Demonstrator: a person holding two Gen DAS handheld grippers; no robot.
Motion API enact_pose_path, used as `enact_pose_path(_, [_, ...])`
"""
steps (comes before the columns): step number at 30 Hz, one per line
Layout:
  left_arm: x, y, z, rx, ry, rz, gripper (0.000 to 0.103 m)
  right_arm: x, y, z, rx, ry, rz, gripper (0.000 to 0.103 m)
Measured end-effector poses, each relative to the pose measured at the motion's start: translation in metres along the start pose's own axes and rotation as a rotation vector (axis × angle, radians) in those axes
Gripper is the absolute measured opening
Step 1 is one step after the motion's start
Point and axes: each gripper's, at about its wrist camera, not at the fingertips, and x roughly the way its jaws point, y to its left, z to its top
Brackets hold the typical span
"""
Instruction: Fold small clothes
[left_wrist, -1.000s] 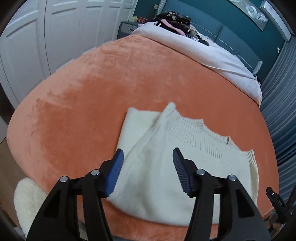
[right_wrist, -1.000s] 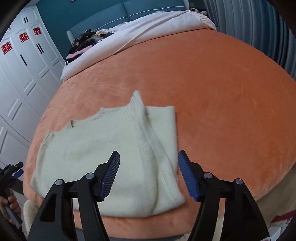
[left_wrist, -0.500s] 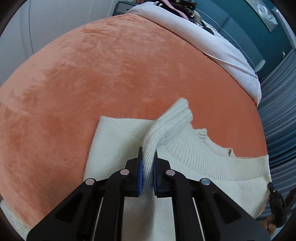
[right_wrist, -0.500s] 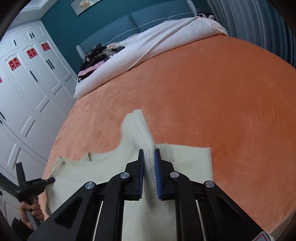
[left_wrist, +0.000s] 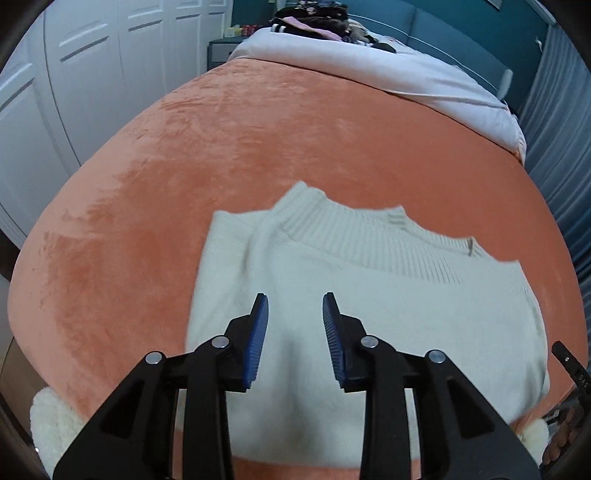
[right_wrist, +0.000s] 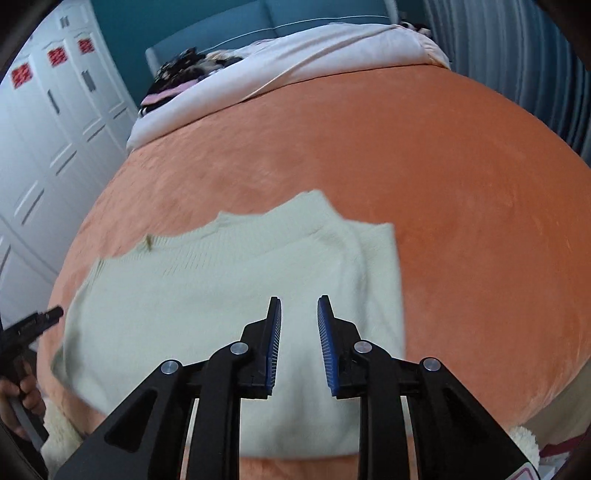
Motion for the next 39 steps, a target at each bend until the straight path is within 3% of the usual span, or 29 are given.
enact_pose_path(2, [0.003, -0.002, -0.025, 0.014, 0.056, 0.011, 0.03, 0.005, 0.005, -0.023, -0.053, 0.058, -0.043, 0.015])
enact_pose_path(4, [0.018, 0.012, -0.046, -0.021, 0.13, 0.029, 0.03, 0.02, -0.02, -0.047, 0.0, 0.126, -0.088, 0.007])
enact_pose_path(5, [0.019, 0.021, -0.053, -0.045, 0.132, 0.004, 0.028, 0.025, -0.033, -0.052, 0.068, 0.139, -0.037, 0.0])
enact_pose_path(8, [0.01, 0.031, -0.053, -0.048, 0.119, -0.01, 0.023, -0.001, -0.056, -0.052, 0.197, 0.137, 0.026, 0.0])
enact_pose_path(9, [0.007, 0.032, -0.052, -0.057, 0.118, -0.017, 0.023, -0.015, -0.056, -0.051, 0.189, 0.099, 0.02, 0.015])
enact_pose_path(10, [0.006, 0.033, -0.052, -0.071, 0.12, -0.027, 0.023, -0.026, -0.054, -0.05, 0.165, 0.07, -0.011, 0.02])
enact_pose_path(12, [0.004, 0.037, -0.054, -0.108, 0.123, -0.049, 0.025, -0.031, -0.057, -0.052, 0.121, 0.051, -0.061, 0.043])
enact_pose_path(14, [-0.002, 0.042, -0.057, -0.155, 0.104, -0.073, 0.035, -0.023, -0.069, -0.06, 0.14, 0.086, -0.131, 0.044])
enact_pose_path(16, [-0.01, 0.046, -0.061, -0.185, 0.079, -0.053, 0.048, -0.023, -0.082, -0.063, 0.185, 0.102, -0.11, 0.044])
enact_pose_path(17, [-0.013, 0.047, -0.065, -0.184, 0.072, -0.054, 0.048, -0.019, -0.079, -0.063, 0.197, 0.102, -0.094, 0.041])
enact_pose_path(18, [-0.012, 0.048, -0.066, -0.173, 0.077, -0.044, 0.048, -0.014, -0.078, -0.063, 0.2, 0.107, -0.082, 0.023])
enact_pose_path(19, [-0.009, 0.048, -0.067, -0.156, 0.089, -0.024, 0.048, -0.011, -0.075, -0.062, 0.199, 0.11, -0.056, 0.016])
enact_pose_path(24, [0.001, 0.048, -0.071, -0.124, 0.114, 0.035, 0.044, -0.036, -0.077, -0.05, 0.238, -0.017, -0.004, 0.003])
enact_pose_path(25, [0.005, 0.049, -0.072, -0.129, 0.116, 0.037, 0.044, -0.034, -0.082, -0.051, 0.244, -0.012, -0.026, 0.002])
enact_pose_path(27, [0.011, 0.049, -0.073, -0.126, 0.121, 0.055, 0.044, -0.009, -0.101, -0.058, 0.262, 0.087, -0.131, 0.0])
enact_pose_path(28, [0.011, 0.048, -0.072, -0.121, 0.12, 0.064, 0.044, 0.008, -0.114, -0.065, 0.307, 0.173, -0.132, 0.0])
enact_pose_path(29, [0.01, 0.047, -0.072, -0.119, 0.122, 0.07, 0.043, 0.011, -0.122, -0.068, 0.376, 0.193, -0.091, 0.0])
enact_pose_path(30, [0.008, 0.047, -0.071, -0.123, 0.122, 0.065, 0.043, 0.0, -0.125, -0.069, 0.411, 0.154, -0.057, 0.0])
enact_pose_path(31, [0.006, 0.049, -0.071, -0.135, 0.12, 0.051, 0.044, -0.013, -0.122, -0.065, 0.395, 0.104, -0.05, 0.001])
enact_pose_path(33, [0.004, 0.053, -0.073, -0.155, 0.122, 0.031, 0.045, -0.034, -0.106, -0.054, 0.324, 0.023, -0.043, 0.018])
enact_pose_path(34, [0.006, 0.054, -0.074, -0.155, 0.122, 0.029, 0.045, -0.036, -0.098, -0.049, 0.288, 0.021, -0.025, 0.025])
enact_pose_path(35, [0.007, 0.052, -0.074, -0.148, 0.123, 0.036, 0.045, -0.034, -0.091, -0.043, 0.251, 0.025, -0.005, 0.038])
enact_pose_path(39, [0.008, 0.047, -0.073, -0.138, 0.125, 0.069, 0.045, 0.0, -0.072, -0.032, 0.151, 0.085, -0.025, 0.041])
